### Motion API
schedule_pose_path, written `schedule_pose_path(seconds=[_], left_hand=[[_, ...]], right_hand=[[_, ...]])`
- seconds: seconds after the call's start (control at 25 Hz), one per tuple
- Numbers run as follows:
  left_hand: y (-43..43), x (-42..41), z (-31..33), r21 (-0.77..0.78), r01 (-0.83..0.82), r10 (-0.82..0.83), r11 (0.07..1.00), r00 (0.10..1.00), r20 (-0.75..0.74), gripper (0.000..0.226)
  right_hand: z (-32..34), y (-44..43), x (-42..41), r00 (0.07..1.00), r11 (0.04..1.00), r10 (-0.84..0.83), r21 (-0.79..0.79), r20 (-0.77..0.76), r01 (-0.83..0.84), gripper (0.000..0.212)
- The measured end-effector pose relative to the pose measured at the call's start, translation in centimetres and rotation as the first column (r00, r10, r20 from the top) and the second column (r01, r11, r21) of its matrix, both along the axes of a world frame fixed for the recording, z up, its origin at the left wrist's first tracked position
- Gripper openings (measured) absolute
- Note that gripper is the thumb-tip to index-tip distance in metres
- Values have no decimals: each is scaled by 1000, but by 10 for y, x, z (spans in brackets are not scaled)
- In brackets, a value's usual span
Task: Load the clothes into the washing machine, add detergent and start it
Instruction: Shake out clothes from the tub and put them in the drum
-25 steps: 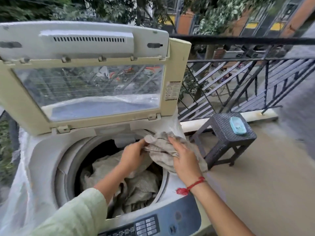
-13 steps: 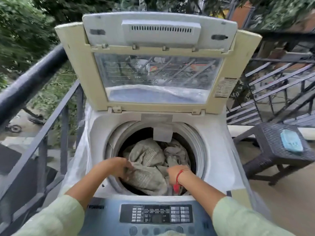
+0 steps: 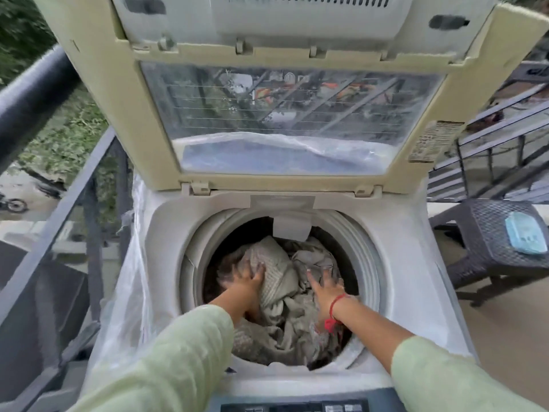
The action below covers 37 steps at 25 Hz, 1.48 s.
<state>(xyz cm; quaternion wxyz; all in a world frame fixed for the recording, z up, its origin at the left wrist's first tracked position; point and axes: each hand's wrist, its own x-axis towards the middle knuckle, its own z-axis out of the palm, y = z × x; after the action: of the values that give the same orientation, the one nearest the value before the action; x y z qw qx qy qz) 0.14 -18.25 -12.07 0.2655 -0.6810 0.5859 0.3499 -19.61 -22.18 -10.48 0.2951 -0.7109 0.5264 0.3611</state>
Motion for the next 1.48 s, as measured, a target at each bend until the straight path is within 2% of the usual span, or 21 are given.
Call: schedule_pose_path(seconds=[0.12, 0.2, 0.24, 0.36, 0.48, 0.56, 0.68, 0.76, 0.84, 0.92, 0.96, 1.04, 1.08, 1.16, 1.24, 1.36, 1.44, 1.48], left_hand=[[8, -10, -66, -23, -35, 34, 999, 999, -33, 118], [18, -17, -108, -113, 19, -19, 993, 1000, 4, 109], [22, -19, -129, -141, 69, -67, 988, 998, 16, 106], [31, -19, -175, -63, 7, -10, 998, 999, -42, 99], [26, -14, -206, -1, 107, -106, 994, 993, -43, 108], [2, -6, -212, 69, 50, -43, 996, 995, -89, 120], [-34, 2, -194, 48, 43, -36, 998, 992, -123, 119], [-36, 2, -176, 25, 37, -35, 999, 995, -96, 120], [-30, -2, -151, 116, 8, -2, 993, 999, -52, 124], [-28, -4, -122, 180, -89, 100, 980, 994, -53, 115], [-33, -5, -101, 183, -105, 122, 978, 989, -85, 101], [-42, -10, -48, 133, -70, 92, 989, 983, -162, 64], [-45, -13, -21, 80, -65, 79, 995, 981, -179, 48], [-44, -21, 32, -86, -147, 125, 985, 968, -219, 33], [-38, -34, 80, -277, -245, 160, 929, 941, -298, 28], [-27, -83, 139, -526, -409, 150, 746, 872, -465, 31], [-19, -130, 169, -666, -397, 9, 631, 863, -506, 32], [-15, -156, 178, -709, -356, -80, 609, 862, -501, 31]], right_hand=[[-37, -21, 26, 988, 987, -147, 50, -49, 150, 124], [-73, -23, 36, 978, 976, -193, 85, -79, 200, 135], [-97, -19, 39, 973, 969, -224, 87, -63, 229, 134], [-157, 11, 43, 963, 964, -260, 31, -63, 263, 117], [-187, 20, 43, 968, 971, -235, -57, -91, 231, 94], [-195, -1, 40, 971, 970, -238, -53, -36, 236, 83], [-197, -36, 37, 976, 979, -201, 7, -89, 202, 94], [-184, -42, 37, 973, 978, -198, 40, -121, 204, 94], [-156, -44, 32, 982, 991, -119, 46, -143, 127, 87], [-119, -57, 25, 989, 996, -29, 83, -146, 42, 81], [-96, -64, 21, 992, 995, -23, 90, -122, 34, 80], [-45, -72, 15, 999, 996, -50, 75, -2, 50, 77], [-18, -72, 13, 993, 997, -66, 34, 97, 63, 68], [41, -64, 4, 942, 991, -83, -72, 324, 112, 45], [100, -47, -14, 824, 966, -122, -123, 553, 226, 37], [166, -10, -73, 563, 882, -116, -177, 818, 437, 37], [193, 16, -132, 442, 809, -72, -207, 894, 550, 34], [200, 29, -165, 416, 774, -67, -216, 907, 596, 32]])
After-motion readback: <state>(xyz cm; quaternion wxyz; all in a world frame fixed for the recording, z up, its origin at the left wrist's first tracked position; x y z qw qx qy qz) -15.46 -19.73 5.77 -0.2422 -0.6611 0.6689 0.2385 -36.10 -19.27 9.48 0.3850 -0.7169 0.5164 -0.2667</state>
